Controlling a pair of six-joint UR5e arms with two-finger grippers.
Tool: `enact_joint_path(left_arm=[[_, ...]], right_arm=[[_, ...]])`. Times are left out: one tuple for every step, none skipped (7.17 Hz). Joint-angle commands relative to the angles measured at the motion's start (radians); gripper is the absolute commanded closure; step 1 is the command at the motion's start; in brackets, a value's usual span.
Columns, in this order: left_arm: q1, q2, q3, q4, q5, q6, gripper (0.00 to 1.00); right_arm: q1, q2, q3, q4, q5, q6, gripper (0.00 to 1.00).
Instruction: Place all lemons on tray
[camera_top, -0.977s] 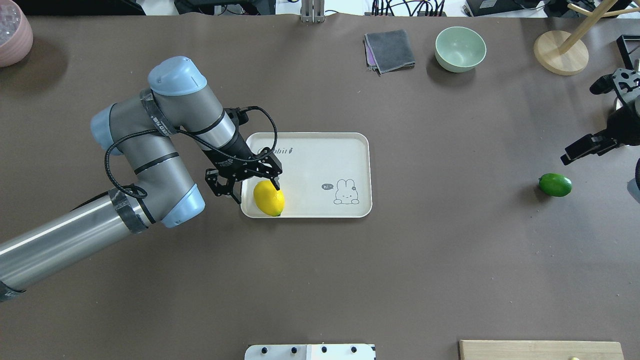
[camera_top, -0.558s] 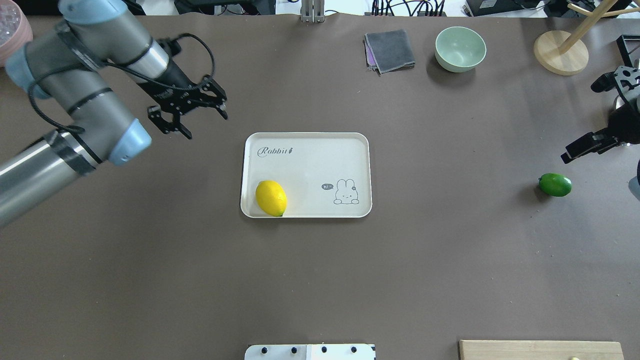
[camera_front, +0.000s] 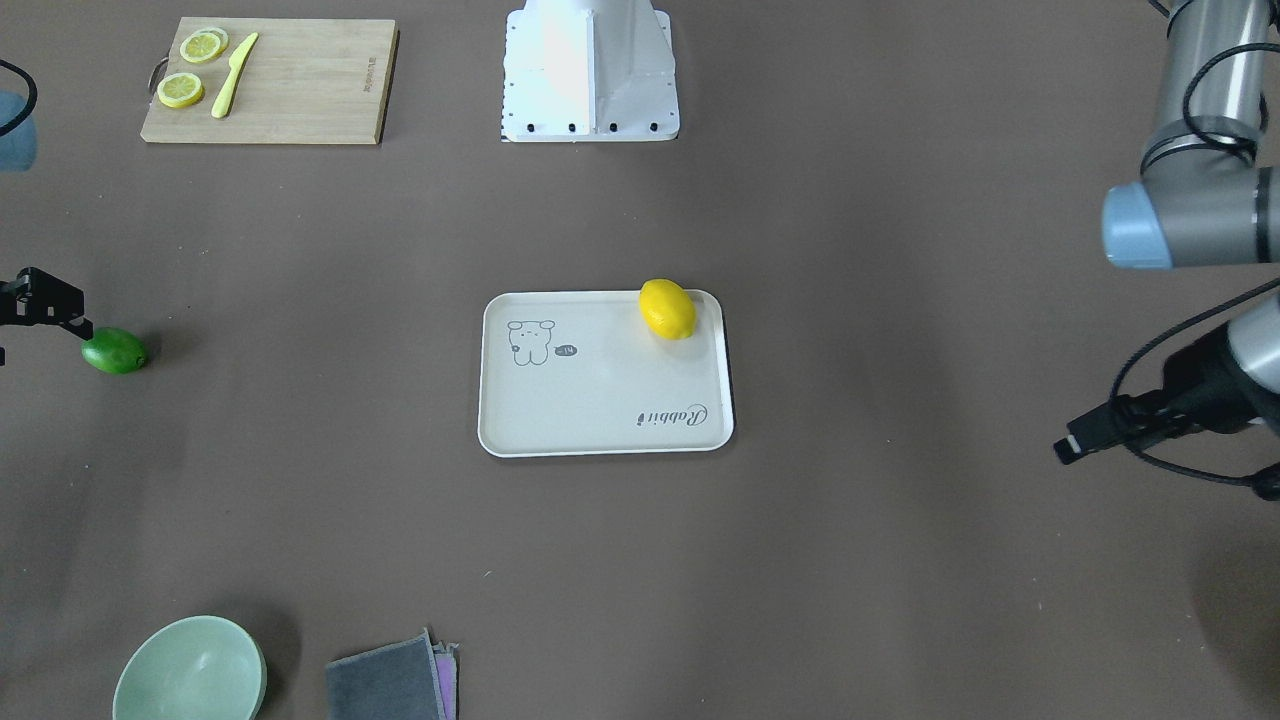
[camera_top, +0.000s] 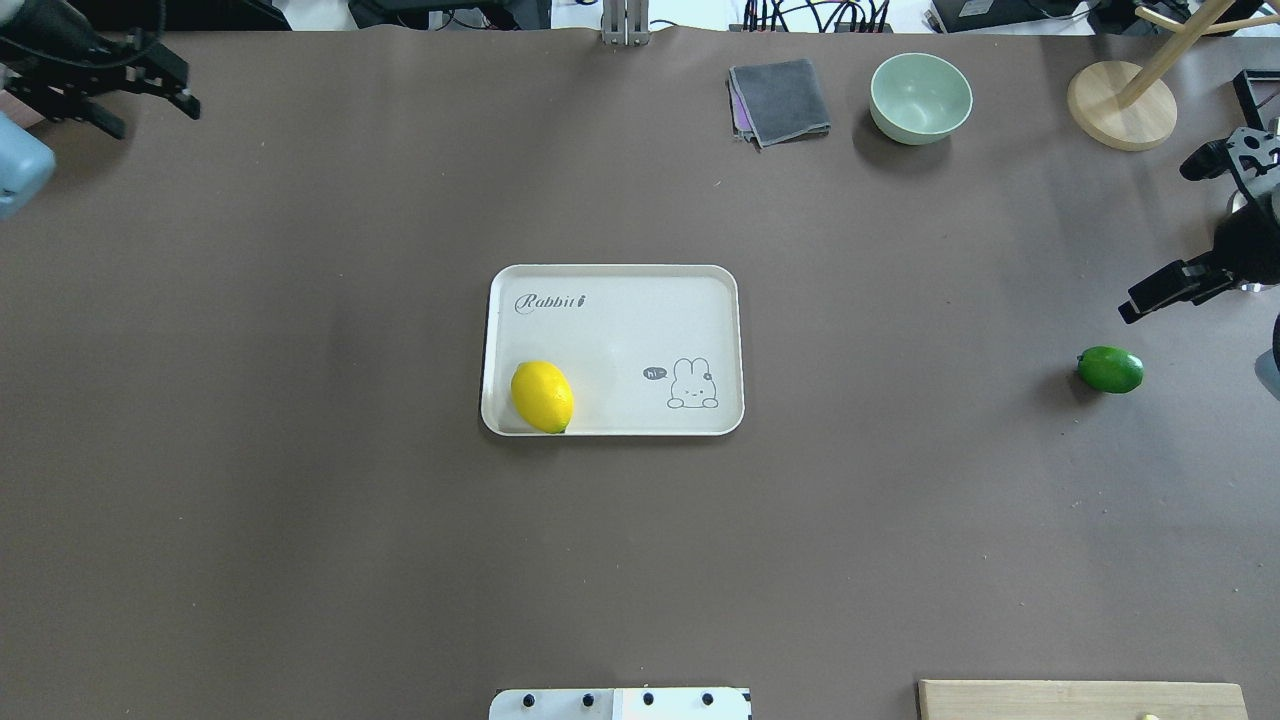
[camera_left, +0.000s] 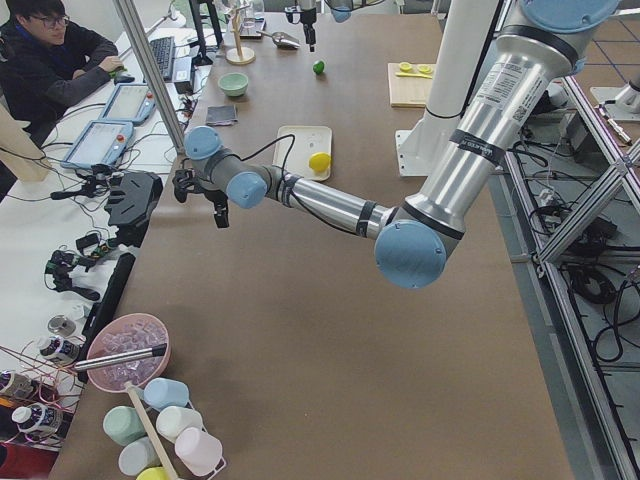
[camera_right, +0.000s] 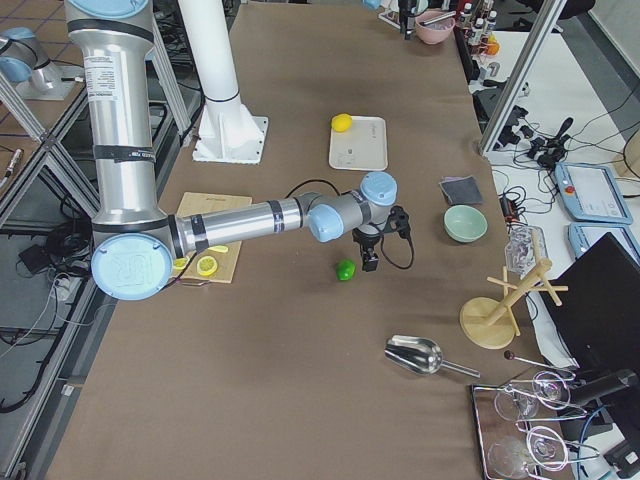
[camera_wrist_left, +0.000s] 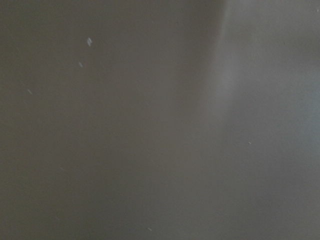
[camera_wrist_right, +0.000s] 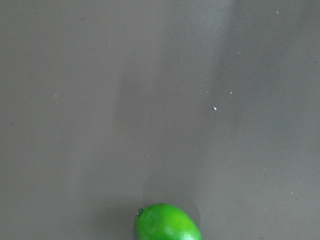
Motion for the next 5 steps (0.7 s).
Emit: enact_joint_path(left_arm=[[-0.159, 0.036, -0.057, 0.316, 0.019, 0.525, 0.03], [-0.196, 0.122, -0.086, 0.363, 0.051, 0.674, 0.02], [-0.193, 0.133, -0.089, 0.364, 0.076, 0.675, 0.02], [-0.195, 0.136, -0.094, 0.365, 0.075, 0.674, 0.02], [-0.195, 0.136, -0.098, 0.381, 0.072, 0.672, 0.02]], right_arm=[[0.005, -0.005, 0.001, 0.001, 0.007, -0.001, 0.00], [0.018, -0.015, 0.009, 0.000, 0.010, -0.002, 0.00], [0.049, -0.020, 0.006, 0.000, 0.082, 0.001, 0.00], [0.049, -0.006, 0.016, 0.004, 0.096, 0.004, 0.00], [0.037, 0.009, 0.030, 0.004, 0.096, 0.093, 0.00]])
